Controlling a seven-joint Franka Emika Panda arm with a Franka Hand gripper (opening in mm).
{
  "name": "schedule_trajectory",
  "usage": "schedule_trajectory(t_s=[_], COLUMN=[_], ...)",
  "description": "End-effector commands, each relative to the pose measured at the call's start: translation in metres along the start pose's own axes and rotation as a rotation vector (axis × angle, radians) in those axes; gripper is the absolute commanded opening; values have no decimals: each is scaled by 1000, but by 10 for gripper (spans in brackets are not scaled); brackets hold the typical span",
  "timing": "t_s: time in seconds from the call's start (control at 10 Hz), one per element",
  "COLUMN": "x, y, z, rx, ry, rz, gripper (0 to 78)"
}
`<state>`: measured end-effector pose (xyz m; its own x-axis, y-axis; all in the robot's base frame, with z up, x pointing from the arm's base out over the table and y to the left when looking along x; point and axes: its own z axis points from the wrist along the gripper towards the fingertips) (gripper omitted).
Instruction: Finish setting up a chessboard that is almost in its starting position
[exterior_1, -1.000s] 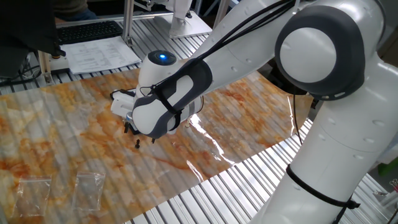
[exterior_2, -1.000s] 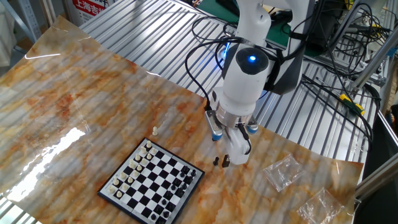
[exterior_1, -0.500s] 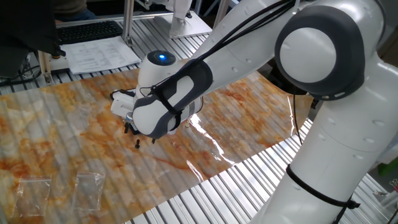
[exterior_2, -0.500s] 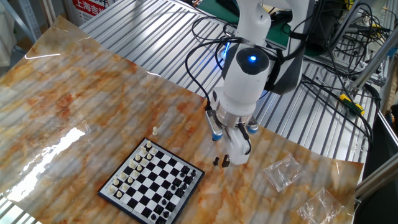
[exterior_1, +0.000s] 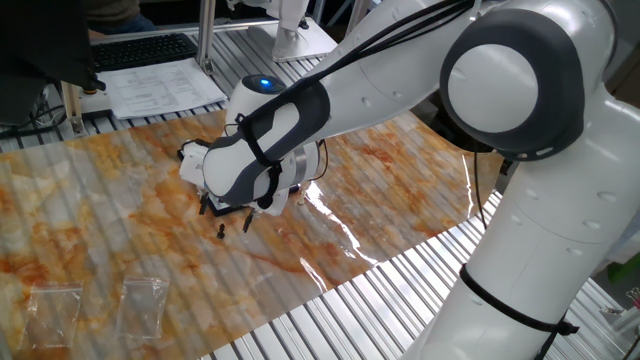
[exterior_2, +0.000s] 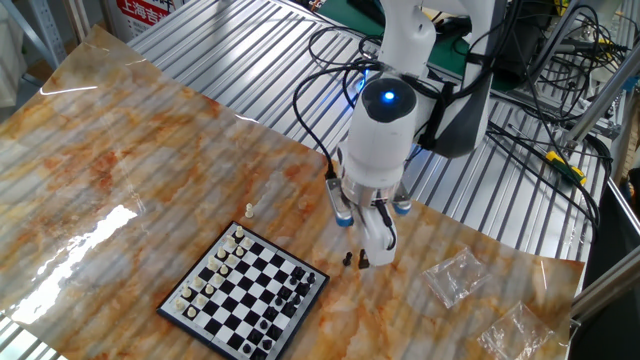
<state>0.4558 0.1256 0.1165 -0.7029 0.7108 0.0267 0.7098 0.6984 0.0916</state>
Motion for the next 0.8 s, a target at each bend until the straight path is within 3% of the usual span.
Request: schedule_trajectory(t_s=[0.1,0.8], x=[-3,-9], y=[6,14], z=[5,19], rx=[9,8], ry=[-11,-20], rz=[-14,-23], gripper=[775,775])
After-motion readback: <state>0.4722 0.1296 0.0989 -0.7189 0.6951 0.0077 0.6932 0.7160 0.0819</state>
